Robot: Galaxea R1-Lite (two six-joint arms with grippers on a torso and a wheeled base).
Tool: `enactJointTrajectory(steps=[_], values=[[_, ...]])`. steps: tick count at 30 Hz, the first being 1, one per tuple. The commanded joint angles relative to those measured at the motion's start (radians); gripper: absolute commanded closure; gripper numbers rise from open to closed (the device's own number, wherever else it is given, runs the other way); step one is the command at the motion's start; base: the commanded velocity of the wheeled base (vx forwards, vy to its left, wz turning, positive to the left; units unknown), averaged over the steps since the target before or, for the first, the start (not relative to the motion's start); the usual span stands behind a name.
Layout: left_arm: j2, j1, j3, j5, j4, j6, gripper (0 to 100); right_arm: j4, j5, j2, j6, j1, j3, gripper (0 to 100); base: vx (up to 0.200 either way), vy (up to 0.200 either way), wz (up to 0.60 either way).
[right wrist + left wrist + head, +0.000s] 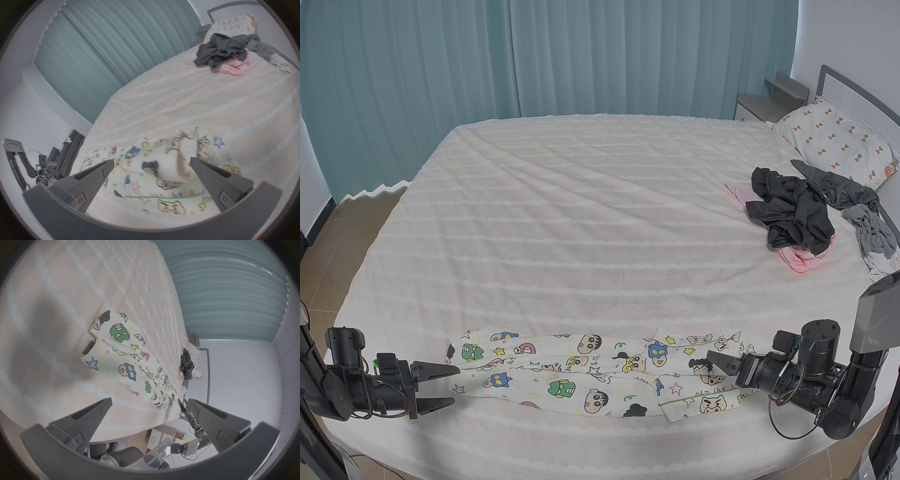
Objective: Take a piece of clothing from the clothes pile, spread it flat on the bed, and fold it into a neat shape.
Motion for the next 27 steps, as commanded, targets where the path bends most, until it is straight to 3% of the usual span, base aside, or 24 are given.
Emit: enactJointTrajectory(steps=[1, 5, 10, 16, 27], values=[[0.004, 0.000, 0.000, 0.000, 0.000, 0.001, 0, -0.013, 0.005, -0.011, 0.006, 0.071, -0.062, 0, 0.000, 0.000, 0.00], [0.007, -0.003, -0.003, 0.008, -0.002, 0.001, 0, 0.039, 0.003, -0.004, 0.006, 0.078, -0.080, 0, 0.000, 0.000, 0.00], [0.016, -0.013, -0.004, 0.025, -0.002, 0.001, 0, 0.134, -0.015, 0.003, 0.006, 0.023, -0.123, 0, 0.000, 0.000, 0.00], [0.019, -0.023, -0.006, 0.029, -0.002, 0.010, 0, 0.136, -0.057, -0.015, 0.003, -0.007, -0.075, 0, 0.000, 0.000, 0.00], [0.039, -0.024, -0.001, 0.038, -0.002, 0.065, 0, 0.134, -0.054, 0.074, -0.001, -0.058, -0.060, 0, 0.000, 0.000, 0.00]])
